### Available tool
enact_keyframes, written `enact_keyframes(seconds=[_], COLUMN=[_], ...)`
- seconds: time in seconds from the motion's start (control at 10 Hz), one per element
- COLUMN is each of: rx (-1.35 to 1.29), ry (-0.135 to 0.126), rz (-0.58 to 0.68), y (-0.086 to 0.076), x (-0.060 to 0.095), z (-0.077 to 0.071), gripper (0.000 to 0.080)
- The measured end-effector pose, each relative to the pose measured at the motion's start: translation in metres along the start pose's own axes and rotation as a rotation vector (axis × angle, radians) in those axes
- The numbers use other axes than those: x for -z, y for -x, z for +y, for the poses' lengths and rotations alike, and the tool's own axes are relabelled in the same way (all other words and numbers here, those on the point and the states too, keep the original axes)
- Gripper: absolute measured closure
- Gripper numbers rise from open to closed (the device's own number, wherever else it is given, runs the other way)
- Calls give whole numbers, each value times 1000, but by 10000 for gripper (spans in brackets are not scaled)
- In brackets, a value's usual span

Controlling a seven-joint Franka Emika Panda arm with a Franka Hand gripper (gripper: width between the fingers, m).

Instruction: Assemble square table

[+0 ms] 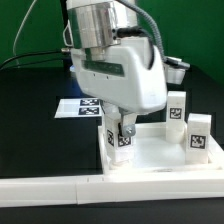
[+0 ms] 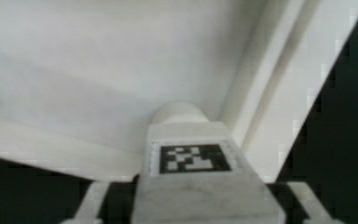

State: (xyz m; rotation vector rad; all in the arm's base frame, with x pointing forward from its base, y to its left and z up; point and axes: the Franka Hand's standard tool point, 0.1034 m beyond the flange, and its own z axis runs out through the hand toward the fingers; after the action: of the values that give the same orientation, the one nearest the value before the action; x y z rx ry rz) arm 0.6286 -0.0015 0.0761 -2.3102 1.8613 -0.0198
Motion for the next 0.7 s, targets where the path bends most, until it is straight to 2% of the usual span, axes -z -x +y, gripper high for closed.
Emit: enact_keyframes(seconds=[0.2,0.3,0.4,0.5,0.6,0.7], rx=[-21,22,120,341,521,634], ry=[-3,-12,-26,-27,-20,-12], rz=[-3,5,21,31,40,46], y=[0,1,3,-1,1,9], x=[0,-1,-2,-1,1,0], z=[-1,-1,-1,-1,-3,-4], gripper=[514,335,335,209,161,161])
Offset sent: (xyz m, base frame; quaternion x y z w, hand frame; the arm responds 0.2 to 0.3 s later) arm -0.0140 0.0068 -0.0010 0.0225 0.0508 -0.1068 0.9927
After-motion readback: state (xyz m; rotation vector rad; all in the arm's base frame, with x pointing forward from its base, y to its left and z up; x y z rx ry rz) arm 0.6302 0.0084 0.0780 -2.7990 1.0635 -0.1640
